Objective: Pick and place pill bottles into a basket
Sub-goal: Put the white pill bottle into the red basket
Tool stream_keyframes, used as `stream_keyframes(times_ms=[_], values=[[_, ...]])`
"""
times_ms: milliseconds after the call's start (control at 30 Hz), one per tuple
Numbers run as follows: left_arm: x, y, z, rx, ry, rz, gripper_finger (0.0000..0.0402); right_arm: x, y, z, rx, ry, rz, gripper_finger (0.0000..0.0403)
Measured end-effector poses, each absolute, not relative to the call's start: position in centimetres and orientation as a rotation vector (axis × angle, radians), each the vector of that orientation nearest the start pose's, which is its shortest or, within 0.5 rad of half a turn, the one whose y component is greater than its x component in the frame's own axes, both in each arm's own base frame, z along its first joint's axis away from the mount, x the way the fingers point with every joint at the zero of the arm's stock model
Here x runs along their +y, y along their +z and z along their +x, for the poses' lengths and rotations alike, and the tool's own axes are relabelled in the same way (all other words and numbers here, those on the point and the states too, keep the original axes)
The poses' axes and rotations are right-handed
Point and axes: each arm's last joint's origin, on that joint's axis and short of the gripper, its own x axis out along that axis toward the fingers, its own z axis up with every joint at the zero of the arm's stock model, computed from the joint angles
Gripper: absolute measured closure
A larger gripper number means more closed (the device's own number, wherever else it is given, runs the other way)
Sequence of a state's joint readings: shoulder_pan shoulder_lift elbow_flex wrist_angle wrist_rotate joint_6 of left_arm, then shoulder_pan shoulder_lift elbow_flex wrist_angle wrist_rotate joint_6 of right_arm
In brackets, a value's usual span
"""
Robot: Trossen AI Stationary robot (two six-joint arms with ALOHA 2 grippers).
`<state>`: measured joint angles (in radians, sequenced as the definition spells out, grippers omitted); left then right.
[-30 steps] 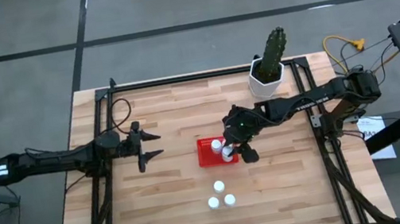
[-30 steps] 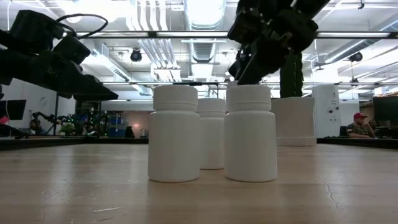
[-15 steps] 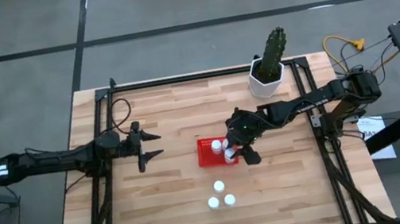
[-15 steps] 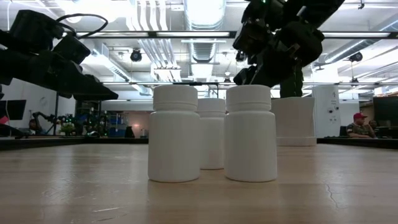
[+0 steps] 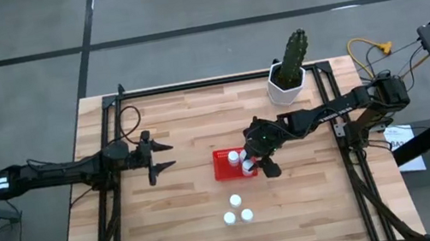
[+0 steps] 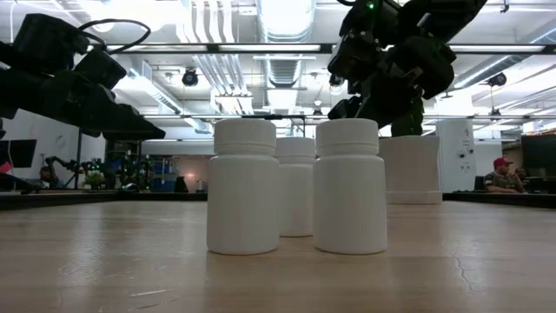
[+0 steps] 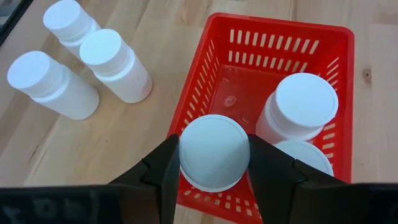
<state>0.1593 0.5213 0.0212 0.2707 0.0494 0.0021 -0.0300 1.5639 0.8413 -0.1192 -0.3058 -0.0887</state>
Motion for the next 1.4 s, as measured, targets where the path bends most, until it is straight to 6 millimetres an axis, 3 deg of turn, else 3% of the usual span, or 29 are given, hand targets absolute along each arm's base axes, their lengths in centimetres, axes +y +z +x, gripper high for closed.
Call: stream_keyframes(times_ms=[200,400,733,1033,1400], values=[[1.9,14.82,12.76,0.228,0.109,-0.022,0.0157,-0.05,17.93,30.52,0.821,0.295,0.062,0.0259],[1.9,14.82,12.76,0.228,0.109,-0.021,0.0157,-0.04,17.92,30.52,0.824,0.292,0.083,0.0228],[1.9,14.82,12.76,0.228,0.109,-0.021,0.0157,-0.03,17.92,30.52,0.825,0.291,0.09,0.0239],[1.9,14.82,12.76,0.228,0.109,-0.021,0.0157,-0.03,17.94,30.53,0.823,0.291,0.09,0.021],[1.9,14.82,12.76,0.228,0.109,-0.021,0.0157,-0.03,17.94,30.55,0.821,0.293,0.085,0.0207]])
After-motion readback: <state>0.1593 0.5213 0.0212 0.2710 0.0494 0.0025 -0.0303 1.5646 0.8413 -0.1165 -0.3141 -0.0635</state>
